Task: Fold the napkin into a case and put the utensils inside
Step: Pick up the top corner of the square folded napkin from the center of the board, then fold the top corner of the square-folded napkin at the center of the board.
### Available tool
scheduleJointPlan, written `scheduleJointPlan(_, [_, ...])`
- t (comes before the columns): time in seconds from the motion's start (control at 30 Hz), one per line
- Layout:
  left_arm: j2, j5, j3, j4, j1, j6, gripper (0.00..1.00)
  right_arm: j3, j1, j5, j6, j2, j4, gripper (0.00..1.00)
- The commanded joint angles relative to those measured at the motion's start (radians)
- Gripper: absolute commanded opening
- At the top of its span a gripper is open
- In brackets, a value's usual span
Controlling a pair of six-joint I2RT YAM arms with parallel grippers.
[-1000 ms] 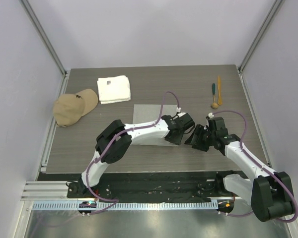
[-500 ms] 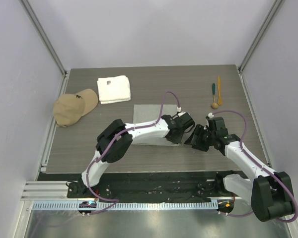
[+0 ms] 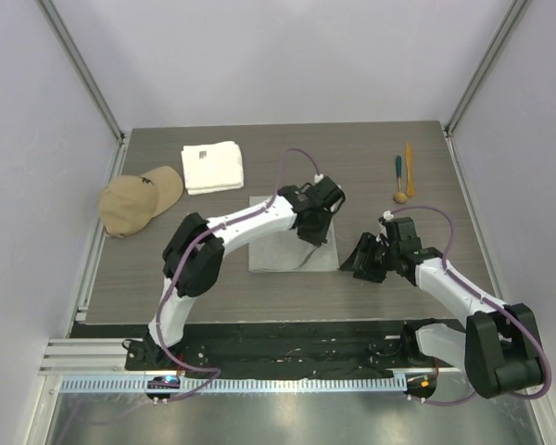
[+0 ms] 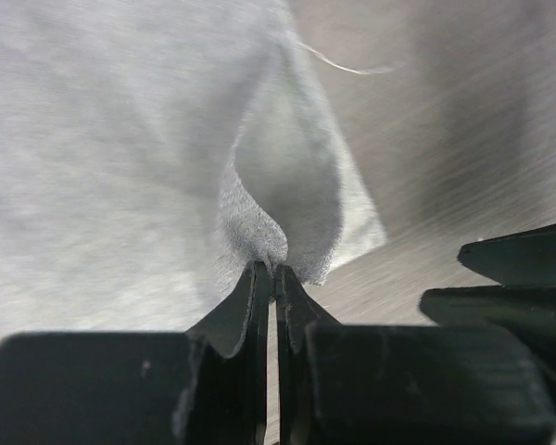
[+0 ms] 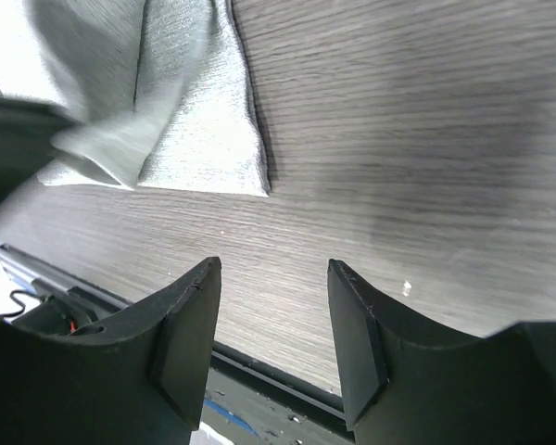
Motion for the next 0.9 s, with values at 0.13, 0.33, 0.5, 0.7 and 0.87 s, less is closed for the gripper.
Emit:
scheduleJointPlan(0.13, [-0.122, 0.276, -0.104, 0.065, 0.156, 0.089, 0.0, 0.166, 0.007, -0.069, -0.059, 0.125, 0.054, 0.56])
scheduleJointPlan(0.33, [-0.078, 0.398, -0.126, 0.155, 0.116, 0.029, 0.0, 0.186, 0.008, -0.056, -0.064, 0.134, 0.054, 0.59])
scheduleJointPlan(0.5, [-0.07, 0.469, -0.189, 0.263, 0.08, -0.043, 0.0, 0.197, 0.007, -0.062, -0.044, 0.145, 0.068, 0.62])
scheduleJointPlan(0.7, [-0.057, 0.47, -0.213, 0.303, 0.061, -0.068, 0.01, 0.199, 0.007, -0.08, -0.028, 0.156, 0.085, 0.63])
scheduleJointPlan(0.87, [-0.049, 0.446, -0.209, 0.284, 0.061, -0.048, 0.03, 0.138, 0.005, -0.138, 0.05, 0.182, 0.184, 0.44])
